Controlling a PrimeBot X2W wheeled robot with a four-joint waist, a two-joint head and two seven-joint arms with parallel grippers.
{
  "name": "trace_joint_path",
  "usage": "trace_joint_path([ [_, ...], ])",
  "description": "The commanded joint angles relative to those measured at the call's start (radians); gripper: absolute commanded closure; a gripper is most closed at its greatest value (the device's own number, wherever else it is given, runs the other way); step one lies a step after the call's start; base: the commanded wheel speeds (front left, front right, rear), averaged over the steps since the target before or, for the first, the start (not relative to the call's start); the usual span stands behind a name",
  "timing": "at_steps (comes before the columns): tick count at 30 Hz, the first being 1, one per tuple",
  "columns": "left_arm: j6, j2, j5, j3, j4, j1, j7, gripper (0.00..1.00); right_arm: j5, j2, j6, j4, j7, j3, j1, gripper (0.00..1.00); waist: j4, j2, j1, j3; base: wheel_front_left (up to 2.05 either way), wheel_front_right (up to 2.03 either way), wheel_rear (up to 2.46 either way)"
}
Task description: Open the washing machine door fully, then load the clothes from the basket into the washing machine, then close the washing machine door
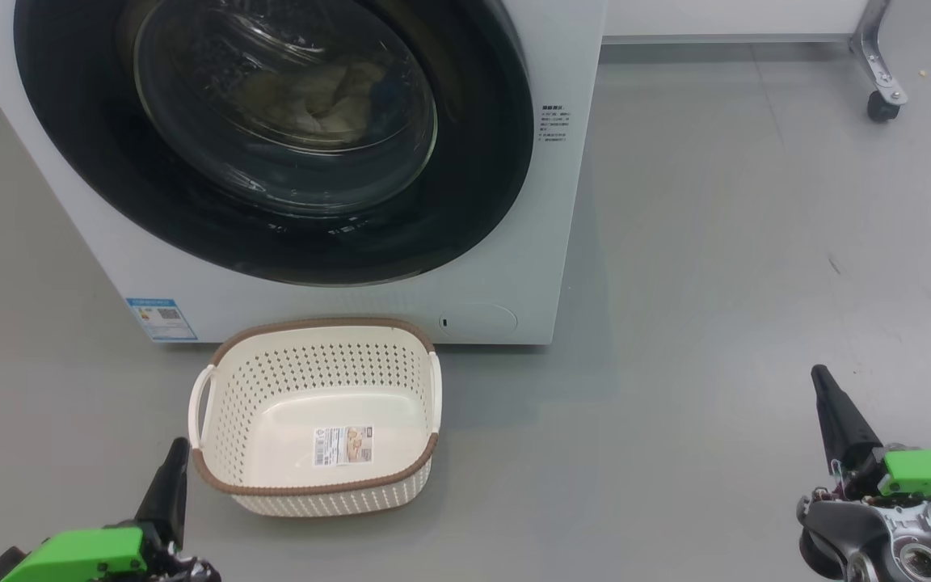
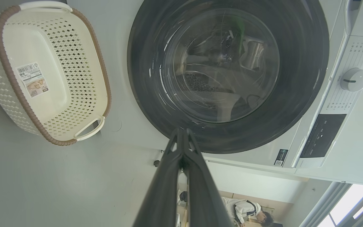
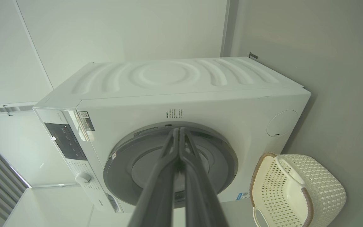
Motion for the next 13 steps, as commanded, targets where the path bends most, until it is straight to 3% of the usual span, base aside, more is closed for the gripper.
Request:
trace_joint_path([
  [1, -0.007, 0.007, 0.0, 0.04, -0.036, -0.051, 0.005, 1.0, 0.0, -0.021, -0.003, -0.032, 0.005, 0.016, -0.053, 1.0, 0.0, 0.0, 0.0, 0.0, 0.0, 0.0, 0.0],
  [13, -0.007, 0.007, 0.001, 0.04, -0.036, -0.051, 0.006, 1.0, -0.001, -0.021, -0.003, -0.032, 0.006, 0.016, -0.053, 1.0, 0.0, 0.0, 0.0, 0.0, 0.0, 0.0, 0.0],
])
